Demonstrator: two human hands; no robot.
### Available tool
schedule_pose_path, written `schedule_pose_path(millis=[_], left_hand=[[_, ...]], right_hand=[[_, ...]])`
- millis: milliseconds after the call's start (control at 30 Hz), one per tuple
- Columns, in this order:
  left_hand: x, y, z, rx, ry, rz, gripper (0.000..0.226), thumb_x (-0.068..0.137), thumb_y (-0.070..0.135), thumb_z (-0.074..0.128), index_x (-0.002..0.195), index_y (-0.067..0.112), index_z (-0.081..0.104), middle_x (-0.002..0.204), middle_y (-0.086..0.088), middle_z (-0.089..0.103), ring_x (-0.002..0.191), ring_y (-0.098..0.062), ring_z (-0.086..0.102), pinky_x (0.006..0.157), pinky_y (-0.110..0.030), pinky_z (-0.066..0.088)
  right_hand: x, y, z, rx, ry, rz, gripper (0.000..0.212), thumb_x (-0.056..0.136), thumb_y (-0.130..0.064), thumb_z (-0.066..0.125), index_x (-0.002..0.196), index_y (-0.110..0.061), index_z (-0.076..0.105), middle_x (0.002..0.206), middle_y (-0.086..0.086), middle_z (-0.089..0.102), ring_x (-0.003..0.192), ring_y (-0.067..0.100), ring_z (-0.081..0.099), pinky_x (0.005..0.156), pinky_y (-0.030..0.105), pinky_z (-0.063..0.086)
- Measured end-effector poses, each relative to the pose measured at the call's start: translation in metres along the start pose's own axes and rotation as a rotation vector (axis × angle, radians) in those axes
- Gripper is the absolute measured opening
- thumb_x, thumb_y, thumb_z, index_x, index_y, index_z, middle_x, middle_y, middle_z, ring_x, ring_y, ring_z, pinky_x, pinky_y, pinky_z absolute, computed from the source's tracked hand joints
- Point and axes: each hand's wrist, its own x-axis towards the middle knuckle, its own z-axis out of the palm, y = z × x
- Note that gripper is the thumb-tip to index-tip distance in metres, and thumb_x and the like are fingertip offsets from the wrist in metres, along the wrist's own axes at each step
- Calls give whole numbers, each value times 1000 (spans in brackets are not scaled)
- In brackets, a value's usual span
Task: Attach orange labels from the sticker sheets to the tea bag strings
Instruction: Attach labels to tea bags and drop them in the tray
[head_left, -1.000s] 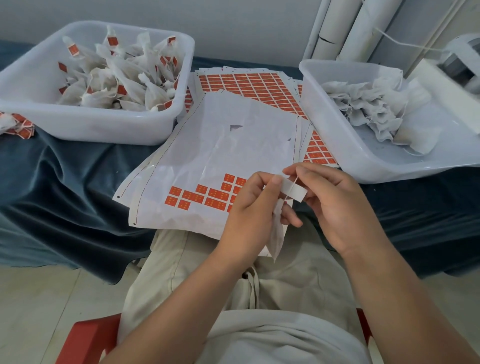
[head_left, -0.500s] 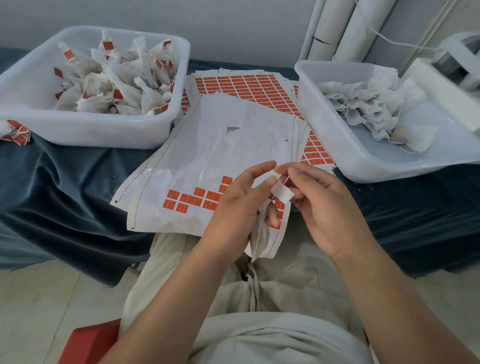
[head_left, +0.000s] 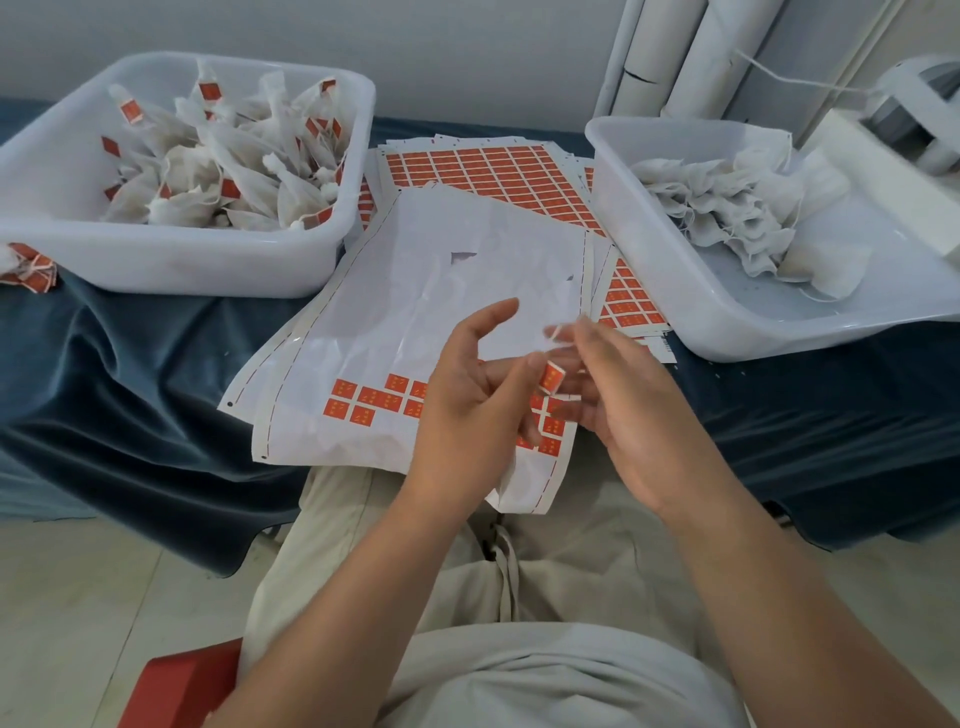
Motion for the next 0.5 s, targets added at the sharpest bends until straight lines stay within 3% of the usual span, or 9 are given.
schedule_pose_path(millis=[67,133,233,333,433,500], left_hand=[[0,0,0,9,46,23,44,107,23,61,146,34,46,70,-4,74,56,-18,67,60,-19,55],[1,1,1,8,47,26,46,108,23,60,150,33,44,89,4,81,58,-13,68,60,-18,55],[2,2,1,22,37,20,45,109,25,55,151,34,42,105,11,81,57,-12,68,60,-19,56],[4,3,-1,6,47,-65,31,111,30,48,142,35,55,90,9,78,55,-12,65,59,-20,55],[6,3,-2,-2,21,-154,20,106,33,60,110,21,74,76,2,73,56,-11,66,59,-19,54],[6,3,-3,-40,19,-196,21,103,31,67,93,14,75,73,-1,73,59,-11,68,61,-18,53]], right_hand=[[-3,0,2,-146,-39,2,53,83,-79,62,104,-32,72,94,-3,79,90,13,77,78,31,62],[-6,-1,3,-237,-47,-78,34,97,-60,60,88,-30,73,82,-3,78,78,11,75,69,20,56],[-9,-3,3,-322,-17,-215,33,107,-42,56,81,-27,71,74,-5,74,70,9,70,65,14,51],[-9,-2,2,-399,12,-304,29,108,-35,55,86,-25,70,80,-6,72,78,13,70,69,20,53],[-9,2,4,-452,19,-284,29,110,-33,52,85,-27,65,78,-8,68,74,11,65,67,24,51],[-8,5,5,-462,25,-262,31,111,-31,49,82,-31,59,77,-8,64,71,9,62,63,20,49]])
